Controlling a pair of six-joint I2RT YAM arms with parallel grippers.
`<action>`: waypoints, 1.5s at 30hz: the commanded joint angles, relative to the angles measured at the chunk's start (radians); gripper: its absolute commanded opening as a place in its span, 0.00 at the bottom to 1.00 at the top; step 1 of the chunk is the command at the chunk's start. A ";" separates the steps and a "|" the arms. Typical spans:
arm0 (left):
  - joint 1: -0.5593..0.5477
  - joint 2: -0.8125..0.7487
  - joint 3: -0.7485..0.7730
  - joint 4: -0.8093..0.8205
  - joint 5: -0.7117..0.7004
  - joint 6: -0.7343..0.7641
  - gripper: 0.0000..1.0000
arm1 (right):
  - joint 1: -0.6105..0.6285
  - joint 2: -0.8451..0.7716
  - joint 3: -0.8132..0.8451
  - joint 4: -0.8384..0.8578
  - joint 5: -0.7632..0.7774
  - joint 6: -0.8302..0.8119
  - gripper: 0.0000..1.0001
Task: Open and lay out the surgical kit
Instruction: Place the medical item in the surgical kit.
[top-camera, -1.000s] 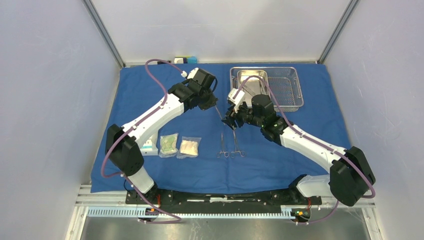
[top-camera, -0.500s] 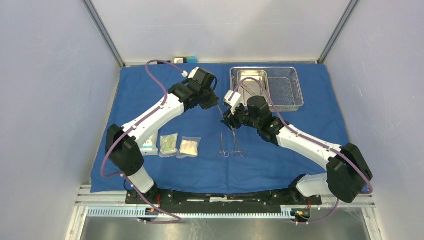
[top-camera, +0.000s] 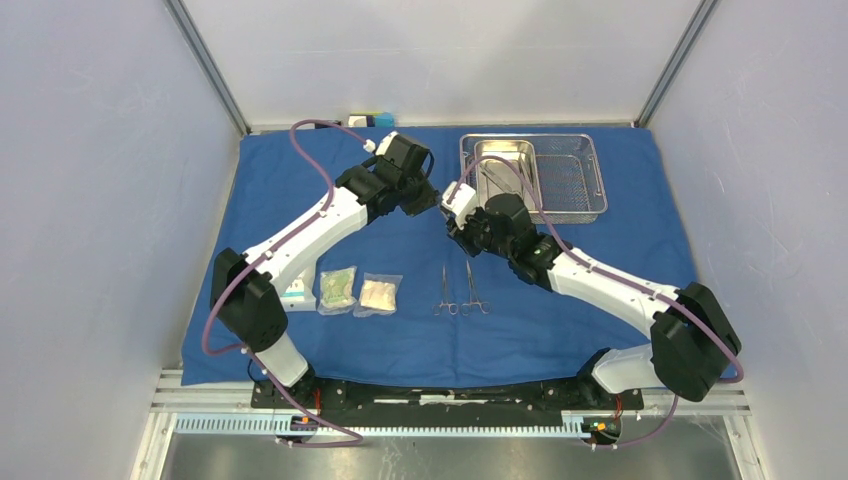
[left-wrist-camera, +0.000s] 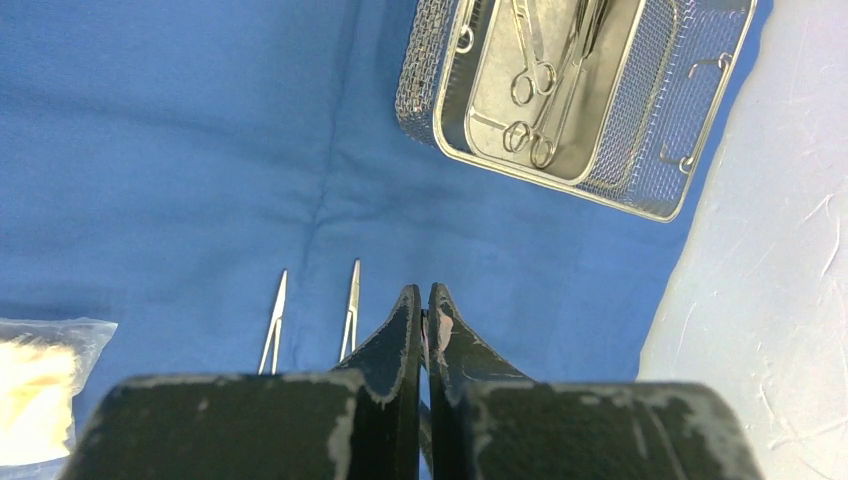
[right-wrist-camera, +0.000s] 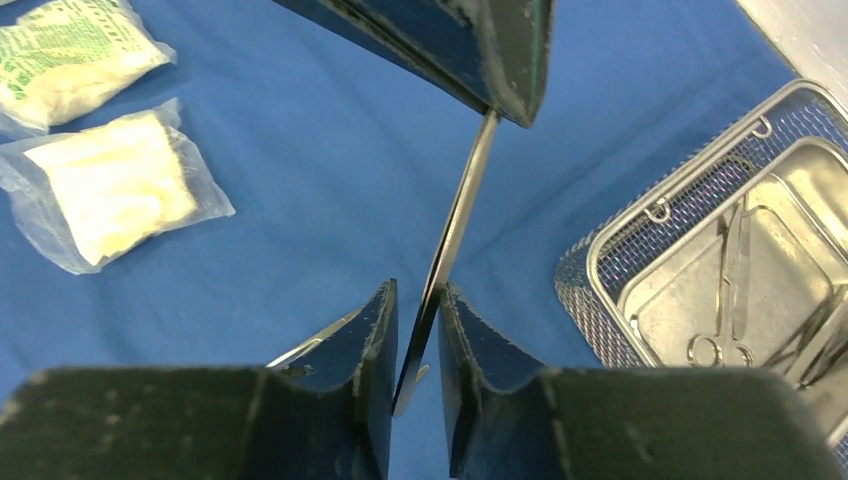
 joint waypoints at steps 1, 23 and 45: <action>-0.001 -0.004 -0.010 0.021 0.004 -0.027 0.05 | 0.010 -0.009 0.053 0.015 0.055 -0.039 0.21; 0.002 -0.063 -0.074 0.221 -0.076 0.328 0.75 | 0.021 -0.060 -0.049 0.004 0.160 -0.077 0.00; 0.059 -0.285 -0.328 0.517 -0.107 0.860 1.00 | -0.205 -0.360 -0.555 0.021 -0.048 0.256 0.00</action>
